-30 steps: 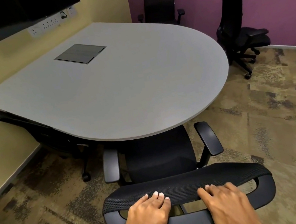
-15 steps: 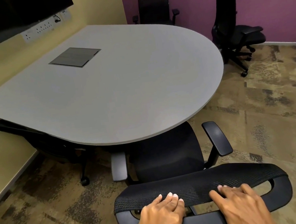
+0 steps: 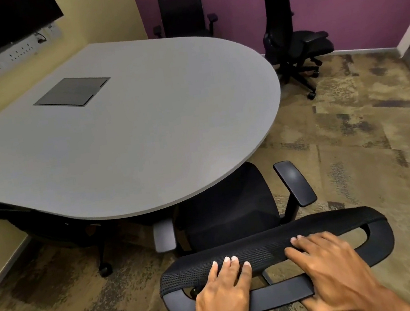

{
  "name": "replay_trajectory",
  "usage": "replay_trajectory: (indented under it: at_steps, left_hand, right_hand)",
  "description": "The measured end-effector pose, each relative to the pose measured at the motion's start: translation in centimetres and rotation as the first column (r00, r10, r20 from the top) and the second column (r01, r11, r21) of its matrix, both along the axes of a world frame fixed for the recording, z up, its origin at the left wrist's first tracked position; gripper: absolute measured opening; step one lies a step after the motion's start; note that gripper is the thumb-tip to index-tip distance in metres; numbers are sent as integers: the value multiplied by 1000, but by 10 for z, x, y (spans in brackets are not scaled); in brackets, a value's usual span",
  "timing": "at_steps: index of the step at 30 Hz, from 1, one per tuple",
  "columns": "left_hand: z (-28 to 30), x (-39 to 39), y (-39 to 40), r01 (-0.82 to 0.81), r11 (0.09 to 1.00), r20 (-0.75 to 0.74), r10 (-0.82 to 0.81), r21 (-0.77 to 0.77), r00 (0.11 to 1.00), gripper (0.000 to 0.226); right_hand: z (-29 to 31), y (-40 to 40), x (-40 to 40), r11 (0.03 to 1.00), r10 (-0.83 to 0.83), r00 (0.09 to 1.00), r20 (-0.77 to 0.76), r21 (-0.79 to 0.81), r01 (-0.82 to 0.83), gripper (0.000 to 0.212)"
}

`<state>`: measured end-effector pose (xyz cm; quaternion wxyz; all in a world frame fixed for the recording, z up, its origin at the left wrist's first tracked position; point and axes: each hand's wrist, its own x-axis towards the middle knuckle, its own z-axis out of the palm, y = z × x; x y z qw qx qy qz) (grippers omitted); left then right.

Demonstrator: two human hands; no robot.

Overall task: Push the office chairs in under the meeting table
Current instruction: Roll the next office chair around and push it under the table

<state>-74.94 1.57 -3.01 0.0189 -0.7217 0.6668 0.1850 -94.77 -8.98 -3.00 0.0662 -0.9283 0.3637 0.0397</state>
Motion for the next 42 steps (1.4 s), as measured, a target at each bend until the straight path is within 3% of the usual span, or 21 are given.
replay_trajectory:
  at_steps: [8, 15, 22, 29, 42]
  left_hand:
    - [23, 0, -24, -26, 990, 87, 14, 138, 996, 94]
    - [20, 11, -47, -52, 997, 132, 44, 62, 990, 93]
    - [21, -6, -79, -87, 992, 191, 68, 95, 979, 88]
    - [20, -21, -98, -37, 995, 148, 24, 89, 989, 90]
    - [14, 19, -100, -109, 994, 147, 108, -5, 983, 90]
  right_hand:
    - [0, -24, -7, 999, 32, 999, 21, -34, -32, 63]
    - [0, -52, 5, 995, 28, 997, 70, -95, -21, 67]
    - [3, -103, 3, 985, 105, 994, 24, -140, -100, 64]
    - [5, -141, -13, 974, 175, 982, 68, -158, -163, 65]
    - [4, -149, 34, 983, 172, 982, 81, -78, -166, 61]
